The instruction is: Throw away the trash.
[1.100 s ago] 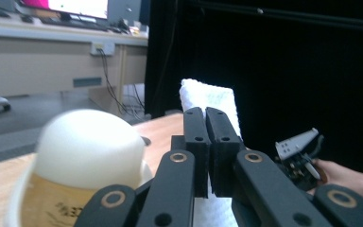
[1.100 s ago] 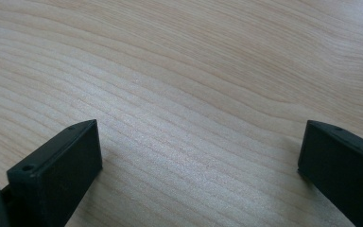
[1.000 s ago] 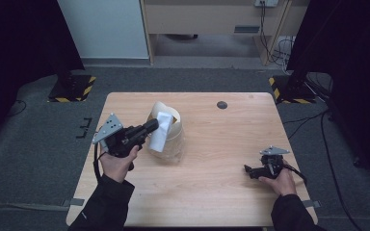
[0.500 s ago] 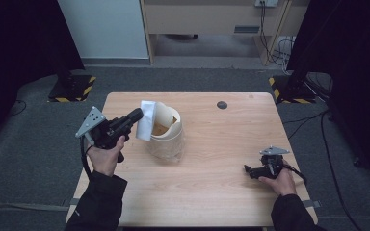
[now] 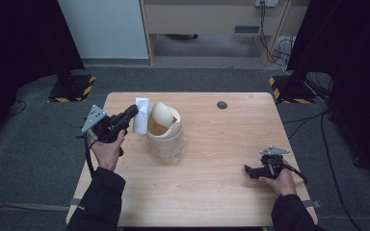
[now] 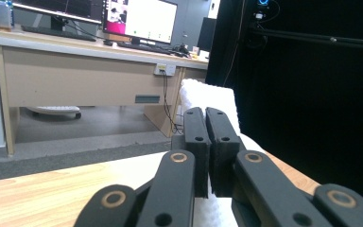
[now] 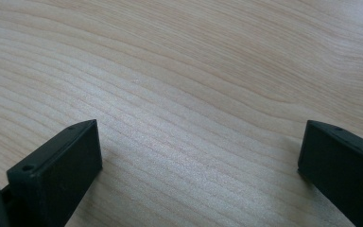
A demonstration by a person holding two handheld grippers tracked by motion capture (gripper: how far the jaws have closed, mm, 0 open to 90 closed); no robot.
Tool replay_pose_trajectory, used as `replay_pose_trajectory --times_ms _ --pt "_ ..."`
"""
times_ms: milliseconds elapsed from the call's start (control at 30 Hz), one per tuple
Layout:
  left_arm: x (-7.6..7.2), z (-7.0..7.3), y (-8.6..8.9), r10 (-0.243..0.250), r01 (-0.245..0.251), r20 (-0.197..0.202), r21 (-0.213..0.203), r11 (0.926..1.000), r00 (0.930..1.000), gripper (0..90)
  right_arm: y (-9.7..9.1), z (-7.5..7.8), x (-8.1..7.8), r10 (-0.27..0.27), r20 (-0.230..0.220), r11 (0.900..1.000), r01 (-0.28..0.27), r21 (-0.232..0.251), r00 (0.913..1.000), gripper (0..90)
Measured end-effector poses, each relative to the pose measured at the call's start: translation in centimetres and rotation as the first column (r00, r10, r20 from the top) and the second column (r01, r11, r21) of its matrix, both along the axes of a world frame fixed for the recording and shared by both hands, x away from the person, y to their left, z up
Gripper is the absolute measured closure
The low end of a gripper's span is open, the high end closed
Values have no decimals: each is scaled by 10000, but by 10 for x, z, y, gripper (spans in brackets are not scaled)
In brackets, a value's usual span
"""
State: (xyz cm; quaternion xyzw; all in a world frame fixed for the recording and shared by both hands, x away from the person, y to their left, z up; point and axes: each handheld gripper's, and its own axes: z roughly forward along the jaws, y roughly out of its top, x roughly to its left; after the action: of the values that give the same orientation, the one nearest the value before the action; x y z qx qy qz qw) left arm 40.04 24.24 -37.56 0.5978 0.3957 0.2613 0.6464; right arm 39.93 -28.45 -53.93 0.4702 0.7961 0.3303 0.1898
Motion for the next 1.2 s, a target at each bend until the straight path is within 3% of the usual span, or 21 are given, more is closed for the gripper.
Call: replay_pose_trajectory --times_ms 200,300,467,733,933,1067,1200 --pt "5 -4 1 36 -28 248 -352 9994 9997 876 0 0 0 -8 -9 10000 8 5 10000 5" --pt "9 -8 -2 -193 209 304 -523 9984 9994 876 0 0 0 -15 1 10000 15 6 10000 5" --pt "13 -16 -9 -458 466 230 -370 9982 9987 876 0 0 0 6 20 10000 -6 -8 10000 5" --pt "22 -26 -19 -590 595 525 -85 9982 9969 878 0 0 0 -4 16 10000 4 0 10000 5" --pt "22 -36 -21 -621 618 526 80 9981 9967 878 0 0 0 1 -2 10000 -1 -6 10000 5" --pt "18 -45 -23 -597 576 349 580 9967 9976 880 0 0 0 -15 2 10000 15 8 10000 5" --pt "13 -48 -21 -488 466 282 732 9962 9984 879 0 0 0 -9 -10 10000 9 5 10000 5"
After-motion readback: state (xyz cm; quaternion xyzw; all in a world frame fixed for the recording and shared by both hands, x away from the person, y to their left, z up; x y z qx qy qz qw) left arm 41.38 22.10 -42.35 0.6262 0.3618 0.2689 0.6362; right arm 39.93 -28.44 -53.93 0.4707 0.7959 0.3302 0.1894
